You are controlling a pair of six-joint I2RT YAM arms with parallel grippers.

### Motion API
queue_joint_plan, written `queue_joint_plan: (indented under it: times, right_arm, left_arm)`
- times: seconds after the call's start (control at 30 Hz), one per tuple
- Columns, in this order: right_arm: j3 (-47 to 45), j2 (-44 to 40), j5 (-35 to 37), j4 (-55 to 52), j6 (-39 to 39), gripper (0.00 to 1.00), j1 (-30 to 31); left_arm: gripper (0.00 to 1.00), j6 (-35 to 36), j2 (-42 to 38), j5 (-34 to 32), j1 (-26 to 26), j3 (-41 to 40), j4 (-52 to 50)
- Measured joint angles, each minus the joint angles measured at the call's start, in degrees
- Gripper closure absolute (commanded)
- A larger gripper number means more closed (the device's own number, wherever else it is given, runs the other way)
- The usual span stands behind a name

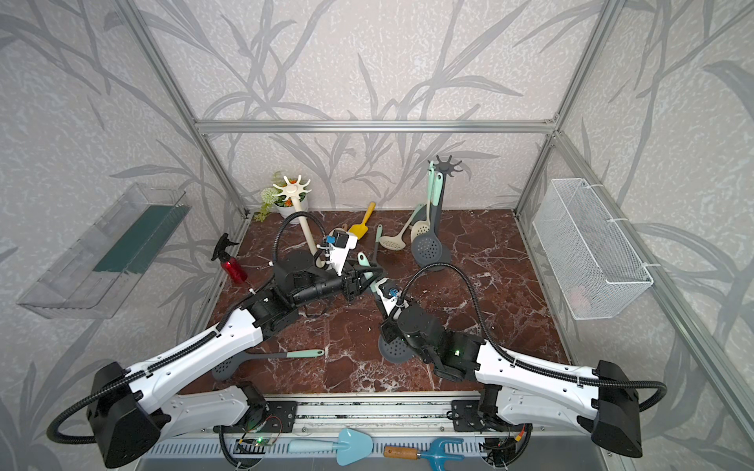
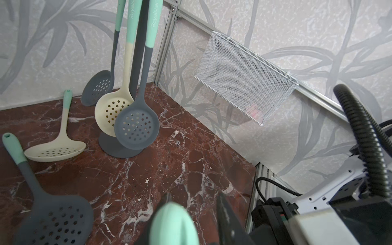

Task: Hang the skimmer on the kitchen utensil rack
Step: Pick up the skimmer from the center of the board.

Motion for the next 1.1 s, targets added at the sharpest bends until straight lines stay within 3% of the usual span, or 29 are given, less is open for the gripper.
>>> queue_joint_plan:
  times: [0.13,0.3,0.4,0.77,1.1]
  right_arm:
    - [0.0,0.0,0.1,0.1,0.0,0.95,0.1]
    - [-0.1,-0.4,-0.1,1.8,-0.9,0.65,0.3]
    - [-0.5,-1.0,-0.4,3.3,-1.7,0.57,0.3]
    - [-1.2,1.0,-0.2,5.7,-5.5,0.54,0.3]
    - [-2.1,5.1,-0.8,7.9,-7.1,0.58,-0.9]
  left_arm:
    - [1.00,-0.8,-0.2,0.6,-0.2,0.0,0.7]
    - [1.00,-1.0,-1.1,0.3,0.0,0.0,0.8]
    - [1.00,-1.0,-1.4,-0.2,0.2,0.0,0.7]
    - [1.00,-1.0,-1.6,-0.7,0.6,0.0,0.1]
    - [1.00,-1.0,-2.4,-0.9,0.7,0.0,-0.5]
